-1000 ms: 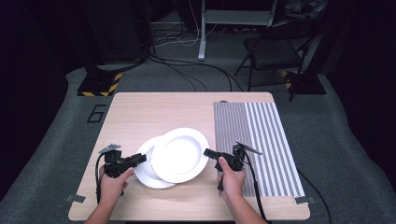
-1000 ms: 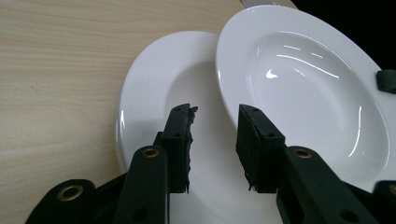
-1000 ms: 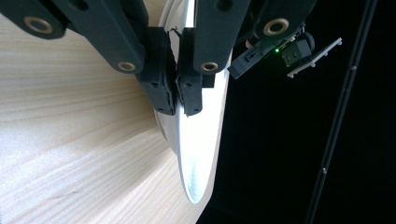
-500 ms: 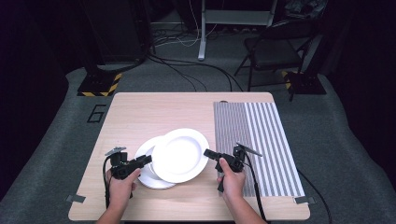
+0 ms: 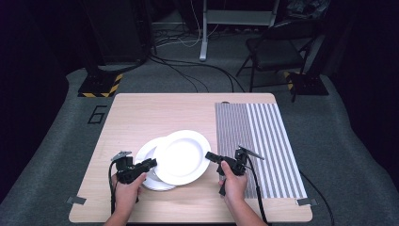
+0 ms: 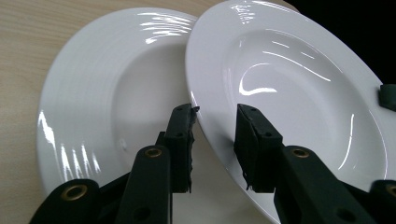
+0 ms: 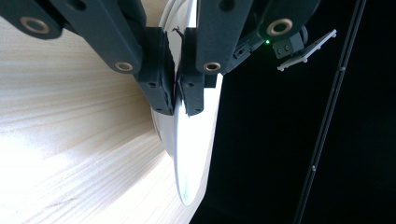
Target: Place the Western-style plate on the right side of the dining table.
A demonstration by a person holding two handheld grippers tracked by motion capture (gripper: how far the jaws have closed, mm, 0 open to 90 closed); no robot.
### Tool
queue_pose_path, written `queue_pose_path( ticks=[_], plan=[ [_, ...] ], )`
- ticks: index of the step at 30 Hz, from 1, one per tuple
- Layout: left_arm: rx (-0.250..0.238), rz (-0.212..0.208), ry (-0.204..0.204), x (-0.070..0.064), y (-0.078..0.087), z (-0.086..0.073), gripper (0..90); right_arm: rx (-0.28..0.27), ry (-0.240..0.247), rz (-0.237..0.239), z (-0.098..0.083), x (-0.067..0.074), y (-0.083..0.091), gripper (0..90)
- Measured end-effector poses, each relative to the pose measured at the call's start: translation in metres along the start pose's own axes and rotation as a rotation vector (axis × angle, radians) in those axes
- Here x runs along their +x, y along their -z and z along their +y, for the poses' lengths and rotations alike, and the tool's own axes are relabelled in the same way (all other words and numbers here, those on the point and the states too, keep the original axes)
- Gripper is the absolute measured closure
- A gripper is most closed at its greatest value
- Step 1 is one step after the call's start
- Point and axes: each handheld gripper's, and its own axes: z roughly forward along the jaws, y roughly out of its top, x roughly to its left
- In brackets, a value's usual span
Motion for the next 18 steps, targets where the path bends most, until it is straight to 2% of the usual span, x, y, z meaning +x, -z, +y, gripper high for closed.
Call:
queue_pose_path(
  ticks=[5,8,9,10,12,15,18],
  plan=[
    [-0.018,0.013,0.017,-0.003,0.0,-0.002,67.3,0.004,-0.008,0.005,-0.002,-0.001,0.001,83.9],
    [-0.012,-0.002,0.059,-0.001,0.001,-0.005,67.4,-0.001,-0.001,0.008,-0.003,-0.002,0.001,83.8],
    [-0.011,-0.005,0.059,-0.001,0.001,-0.005,67.3,-0.002,0.0,0.01,-0.003,-0.002,0.001,83.7],
    [-0.011,-0.018,0.08,-0.001,0.003,-0.007,67.1,-0.003,0.001,0.011,-0.003,-0.002,0.001,83.7],
    [-0.007,-0.025,0.082,0.0,0.004,-0.007,66.7,-0.003,0.001,0.01,-0.003,-0.002,0.001,83.8],
    [-0.004,-0.042,0.106,0.001,0.002,-0.01,64.9,-0.006,0.001,0.011,-0.004,-0.003,0.001,83.8],
    [-0.003,-0.051,0.102,0.001,0.001,-0.011,63.8,-0.006,0.004,0.012,-0.004,-0.003,0.002,83.8]
  ],
)
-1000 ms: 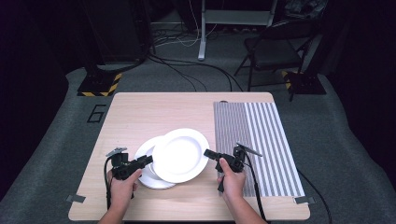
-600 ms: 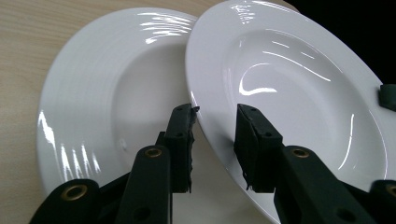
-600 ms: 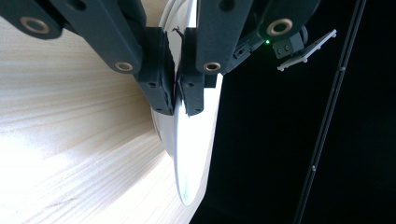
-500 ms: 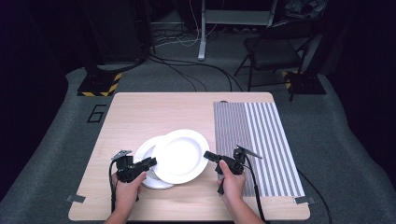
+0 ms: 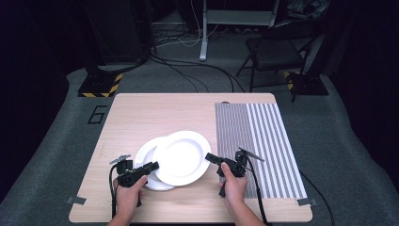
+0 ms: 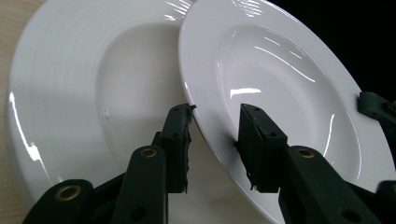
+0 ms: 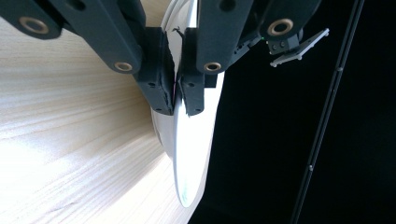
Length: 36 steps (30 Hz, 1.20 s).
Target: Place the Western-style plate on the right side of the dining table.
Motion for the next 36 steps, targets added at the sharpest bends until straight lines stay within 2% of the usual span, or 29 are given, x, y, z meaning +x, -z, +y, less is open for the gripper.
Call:
queue_pose_path(
  ticks=[6,9,16,18,28,30,36],
  plan=[
    [-0.008,0.008,-0.018,-0.0042,-0.0022,0.0001,61.3,0.002,-0.002,-0.003,0.0002,-0.0006,-0.0002,83.8],
    [-0.001,0.003,-0.007,-0.0037,-0.0032,0.0002,61.1,0.001,-0.005,0.0,0.0002,-0.0008,-0.0004,83.7],
    [0.008,0.004,-0.032,-0.006,-0.0057,-0.001,58.1,0.004,-0.005,0.0,0.0003,0.0001,-0.0007,83.7],
    [0.0,0.004,-0.052,-0.0076,-0.0045,0.0004,58.5,0.006,-0.002,-0.006,0.0005,-0.0006,-0.0006,84.0],
    [-0.024,-0.007,-0.047,-0.0086,-0.0012,0.0047,61.0,0.017,0.01,-0.02,-0.0016,0.0,-0.0008,86.7],
    [-0.028,-0.006,-0.031,-0.0067,-0.0005,0.0062,61.4,0.018,0.006,-0.021,-0.0029,0.0007,-0.0019,86.6],
    [-0.026,0.002,-0.043,-0.0075,0.0001,0.0082,61.5,0.015,0.003,-0.023,-0.0043,0.0006,-0.0035,86.7]
  ],
)
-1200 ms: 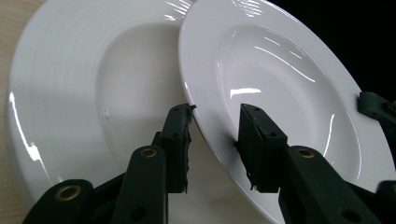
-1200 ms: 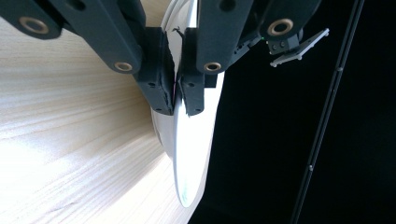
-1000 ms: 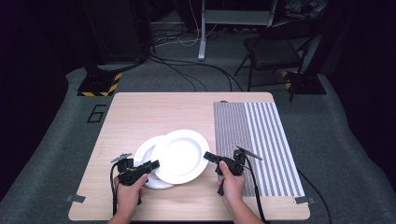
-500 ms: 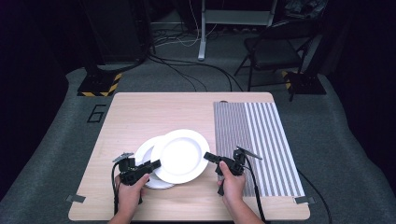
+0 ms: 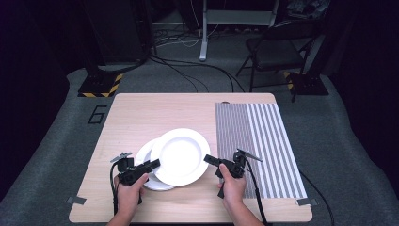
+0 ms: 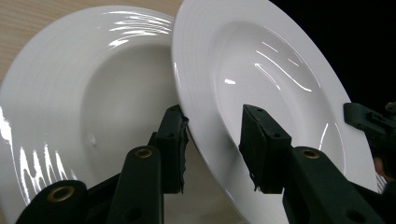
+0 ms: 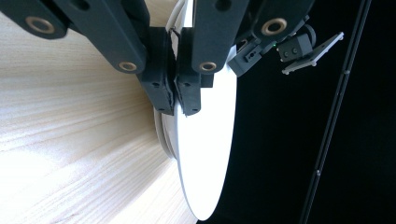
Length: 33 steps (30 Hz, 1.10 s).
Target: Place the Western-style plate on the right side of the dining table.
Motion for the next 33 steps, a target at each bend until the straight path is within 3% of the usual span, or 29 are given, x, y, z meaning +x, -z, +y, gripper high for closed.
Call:
queue_pose_path(
  ticks=[10,14,33],
  plan=[
    [-0.017,-0.006,-0.01,-0.005,0.003,0.006,62.2,-0.011,-0.02,0.005,0.001,0.005,0.002,85.7],
    [-0.023,-0.008,-0.027,-0.007,0.004,0.008,63.8,-0.017,0.004,-0.003,0.002,0.007,0.002,85.5],
    [-0.023,-0.03,-0.065,-0.02,0.0,0.021,64.1,-0.035,0.027,-0.011,0.008,0.014,0.013,83.9]
  ],
)
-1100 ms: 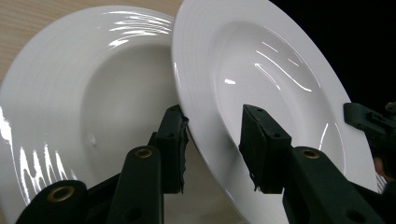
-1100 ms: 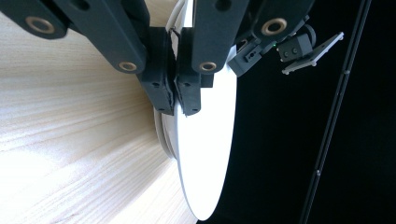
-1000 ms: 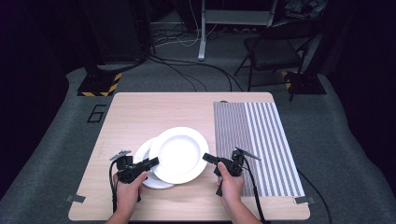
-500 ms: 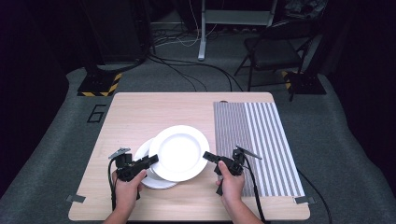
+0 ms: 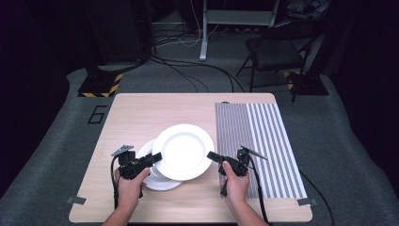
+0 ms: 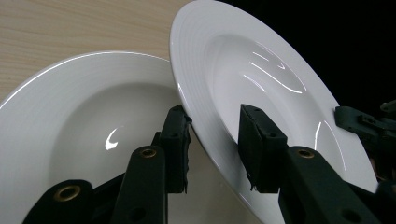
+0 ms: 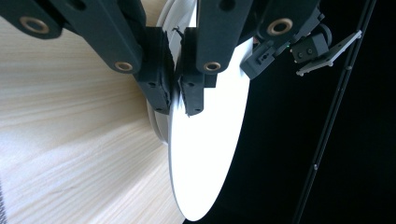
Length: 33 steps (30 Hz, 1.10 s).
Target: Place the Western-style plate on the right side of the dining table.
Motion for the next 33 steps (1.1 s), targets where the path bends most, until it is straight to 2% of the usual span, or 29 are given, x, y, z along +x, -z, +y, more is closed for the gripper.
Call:
queue_pose_path(
  ticks=[2,6,10,13,14,15,23,33],
  plan=[
    [-0.003,0.0,0.013,-0.001,-0.001,0.0,64.1,-0.004,0.007,-0.002,0.001,0.0,0.001,84.0],
    [0.003,-0.013,-0.001,-0.003,-0.005,0.001,64.1,-0.018,0.012,-0.006,0.004,0.0,0.005,83.9],
    [-0.002,-0.019,0.006,-0.007,-0.01,0.002,64.1,-0.021,0.02,-0.011,0.006,-0.001,0.009,83.9],
    [0.001,-0.023,-0.002,-0.01,-0.013,0.003,64.2,-0.026,0.021,-0.013,0.008,-0.002,0.012,83.7],
    [0.003,-0.029,-0.01,-0.01,-0.013,0.004,64.2,-0.028,0.008,-0.014,0.008,-0.001,0.013,83.7],
    [0.004,-0.03,-0.011,-0.011,-0.015,0.005,64.2,-0.032,0.023,-0.011,0.009,-0.002,0.014,83.7],
    [0.012,-0.046,-0.018,-0.022,-0.025,0.009,64.1,-0.052,0.022,-0.025,0.016,-0.002,0.026,83.1],
    [0.037,-0.081,-0.052,-0.031,-0.038,0.015,64.1,-0.071,0.039,-0.057,0.024,-0.002,0.042,81.9]
  ],
)
